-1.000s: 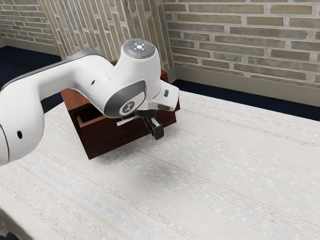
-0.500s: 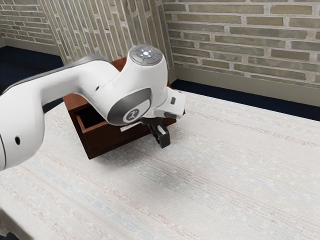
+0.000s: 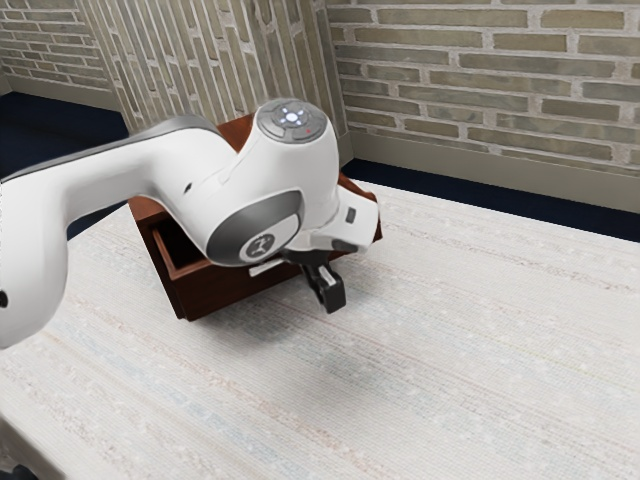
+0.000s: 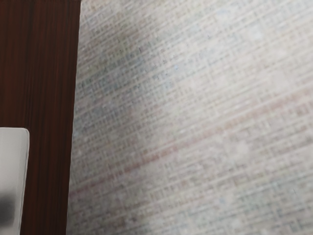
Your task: Pull the drawer handle with one arm to open the drawer
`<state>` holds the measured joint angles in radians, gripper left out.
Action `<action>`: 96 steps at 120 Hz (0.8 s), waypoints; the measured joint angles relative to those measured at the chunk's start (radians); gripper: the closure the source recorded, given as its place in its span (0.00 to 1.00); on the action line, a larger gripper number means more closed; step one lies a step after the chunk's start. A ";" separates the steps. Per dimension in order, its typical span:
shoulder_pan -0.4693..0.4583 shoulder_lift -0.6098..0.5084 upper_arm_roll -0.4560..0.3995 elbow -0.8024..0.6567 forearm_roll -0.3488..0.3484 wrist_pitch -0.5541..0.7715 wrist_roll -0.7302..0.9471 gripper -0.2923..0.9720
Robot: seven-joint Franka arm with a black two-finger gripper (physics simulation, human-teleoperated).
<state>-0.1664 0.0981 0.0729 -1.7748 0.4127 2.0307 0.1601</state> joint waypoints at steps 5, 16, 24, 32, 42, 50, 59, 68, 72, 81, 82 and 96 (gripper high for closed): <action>-0.007 0.000 0.000 0.000 0.000 0.000 -0.003 0.24; -0.019 -0.003 -0.001 0.000 0.000 0.000 -0.009 0.24; -0.026 -0.006 -0.002 -0.001 0.000 -0.001 -0.014 0.24; -0.034 -0.018 -0.002 -0.016 0.000 -0.001 -0.018 0.24; -0.036 -0.034 -0.006 -0.031 0.000 -0.001 -0.024 0.25; -0.032 -0.039 -0.011 -0.035 0.001 -0.001 -0.029 0.26; -0.029 -0.041 -0.012 -0.036 0.001 -0.001 -0.034 0.26; -0.029 -0.043 -0.013 -0.037 0.001 -0.001 -0.038 0.26; -0.030 -0.044 -0.013 -0.038 0.001 -0.001 -0.040 0.26; -0.032 -0.044 -0.012 -0.038 0.001 -0.001 -0.045 0.26; -0.032 -0.044 -0.012 -0.038 0.001 -0.001 -0.046 0.26; -0.034 -0.047 -0.011 -0.038 0.001 -0.001 -0.052 0.26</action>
<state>-0.1999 0.0511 0.0615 -1.8124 0.4140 2.0300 0.1077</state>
